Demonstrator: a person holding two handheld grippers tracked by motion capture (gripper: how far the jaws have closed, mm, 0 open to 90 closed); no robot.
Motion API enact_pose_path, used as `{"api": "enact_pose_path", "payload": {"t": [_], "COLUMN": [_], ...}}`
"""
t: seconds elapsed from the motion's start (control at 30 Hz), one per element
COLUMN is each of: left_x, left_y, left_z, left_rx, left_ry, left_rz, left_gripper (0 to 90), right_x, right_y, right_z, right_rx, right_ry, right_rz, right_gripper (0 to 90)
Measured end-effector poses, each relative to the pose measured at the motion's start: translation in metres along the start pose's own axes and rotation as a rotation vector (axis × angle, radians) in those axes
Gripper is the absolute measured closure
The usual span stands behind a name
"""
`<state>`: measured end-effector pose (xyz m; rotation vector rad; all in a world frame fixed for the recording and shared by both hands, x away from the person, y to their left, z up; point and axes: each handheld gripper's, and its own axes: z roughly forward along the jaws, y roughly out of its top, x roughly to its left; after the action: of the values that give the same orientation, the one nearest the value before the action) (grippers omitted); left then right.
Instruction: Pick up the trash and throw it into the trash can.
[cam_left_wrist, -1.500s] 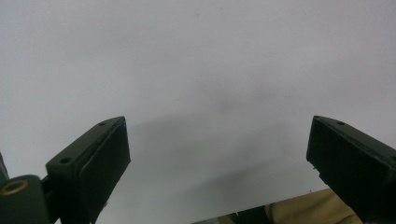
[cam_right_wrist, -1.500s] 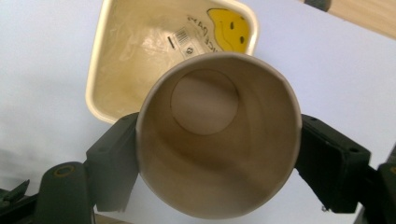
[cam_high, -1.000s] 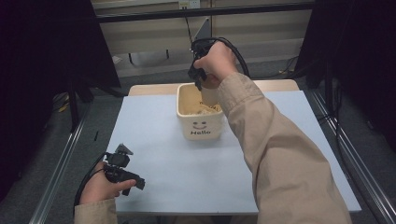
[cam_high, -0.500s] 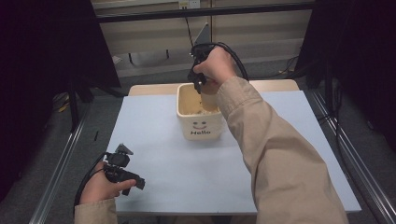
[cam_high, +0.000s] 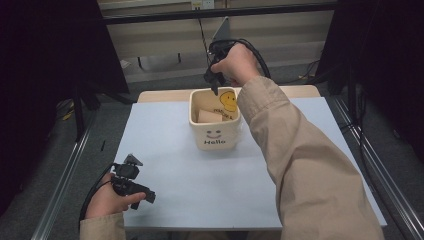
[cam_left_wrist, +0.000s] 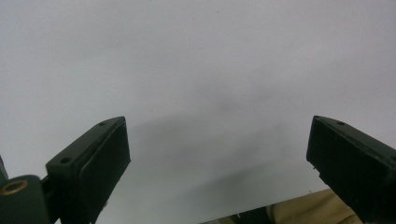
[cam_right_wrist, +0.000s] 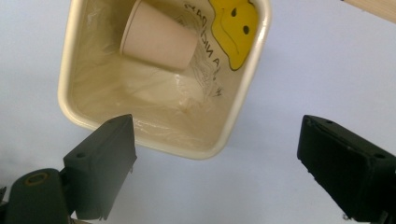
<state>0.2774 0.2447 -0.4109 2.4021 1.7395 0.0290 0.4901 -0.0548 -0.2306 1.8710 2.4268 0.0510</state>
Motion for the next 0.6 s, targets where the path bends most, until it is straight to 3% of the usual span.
{"api": "enact_pose_path", "payload": {"t": [0.07, 0.37, 0.6], "left_x": [0.001, 0.001, 0.0], "left_y": [0.001, 0.0, 0.001], "left_z": [-0.001, 0.0, -0.001], "left_rx": [0.016, 0.002, 0.015], "left_ry": [0.005, 0.007, 0.003], "left_rz": [0.016, 0.009, 0.009], "left_gripper": [5.9, 5.9, 5.9], "right_x": [-0.001, -0.012, -0.016], "right_y": [0.0, -0.002, -0.003], "right_z": [-0.003, -0.037, -0.049], "right_rx": [-0.003, -0.046, -0.053], "right_ry": [-0.003, 0.017, 0.017], "right_rz": [0.001, 0.013, 0.004], "right_gripper": [11.6, 11.6, 11.2]}}
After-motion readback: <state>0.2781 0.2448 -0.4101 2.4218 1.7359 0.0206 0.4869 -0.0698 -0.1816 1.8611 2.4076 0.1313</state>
